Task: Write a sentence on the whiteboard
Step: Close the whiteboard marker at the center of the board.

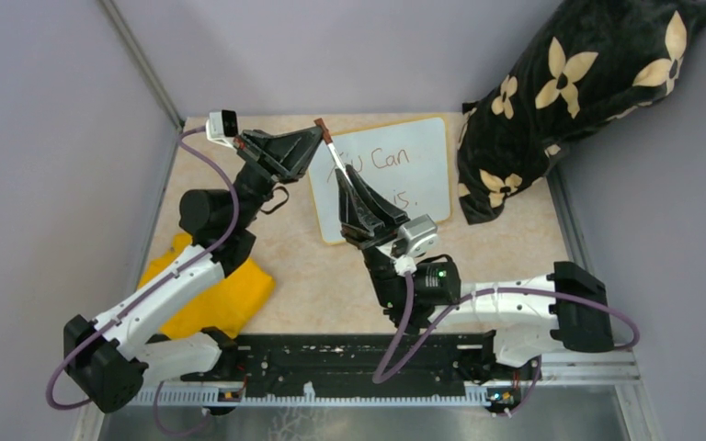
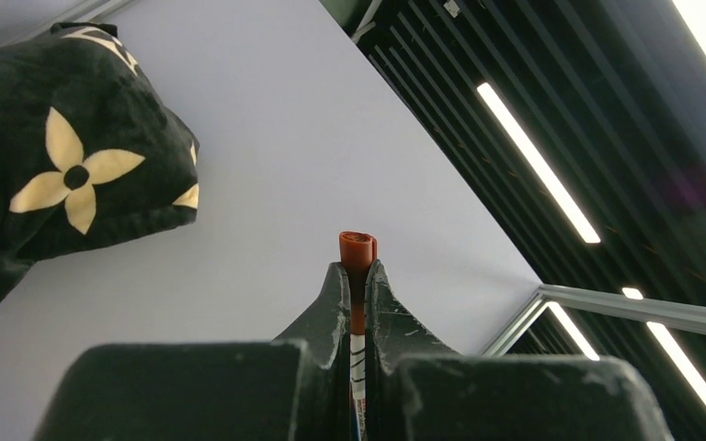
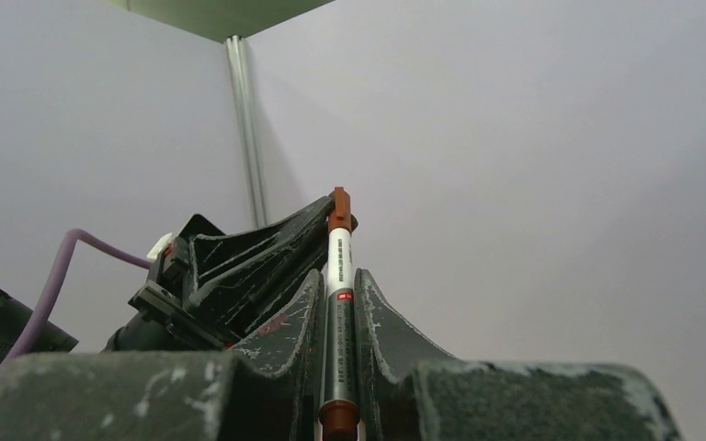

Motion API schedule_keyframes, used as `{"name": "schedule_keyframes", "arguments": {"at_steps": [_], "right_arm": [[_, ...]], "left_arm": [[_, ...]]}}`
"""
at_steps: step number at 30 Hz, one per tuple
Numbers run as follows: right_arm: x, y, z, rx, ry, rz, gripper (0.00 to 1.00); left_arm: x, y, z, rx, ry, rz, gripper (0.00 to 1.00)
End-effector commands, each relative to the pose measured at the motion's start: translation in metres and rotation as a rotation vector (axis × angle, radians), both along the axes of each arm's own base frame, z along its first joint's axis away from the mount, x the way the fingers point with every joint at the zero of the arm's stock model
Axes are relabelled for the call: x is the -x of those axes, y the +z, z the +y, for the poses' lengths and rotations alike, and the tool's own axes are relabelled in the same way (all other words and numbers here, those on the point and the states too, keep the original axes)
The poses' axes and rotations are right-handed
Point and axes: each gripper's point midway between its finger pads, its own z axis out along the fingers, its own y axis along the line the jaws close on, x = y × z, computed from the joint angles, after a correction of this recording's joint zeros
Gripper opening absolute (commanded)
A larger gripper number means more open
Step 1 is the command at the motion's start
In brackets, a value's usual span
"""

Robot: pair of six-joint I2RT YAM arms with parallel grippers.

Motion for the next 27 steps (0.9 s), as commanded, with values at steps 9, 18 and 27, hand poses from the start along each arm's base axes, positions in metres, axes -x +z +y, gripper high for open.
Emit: {"name": "schedule_keyframes", "arguments": {"at_steps": [9, 18, 27], "right_arm": [[-0.001, 0.041, -0.028, -0.162, -0.008, -0.052, 0.0], [-0.003, 0.048, -0.031, -0.17, -0.012, -0.063, 0.0], [0.0, 0.045, -0.033, -0.148, 0.016, -0.06, 0.0]], "left_arm": [[0.046, -0.045, -0.064, -0.211, -0.218, -0.041, 0.0], [0.054, -0.056, -0.058, -0.184, -0.196, -0.06, 0.0], [0.047, -0.038, -0.033, -0.136, -0.032, -0.088, 0.4]]}}
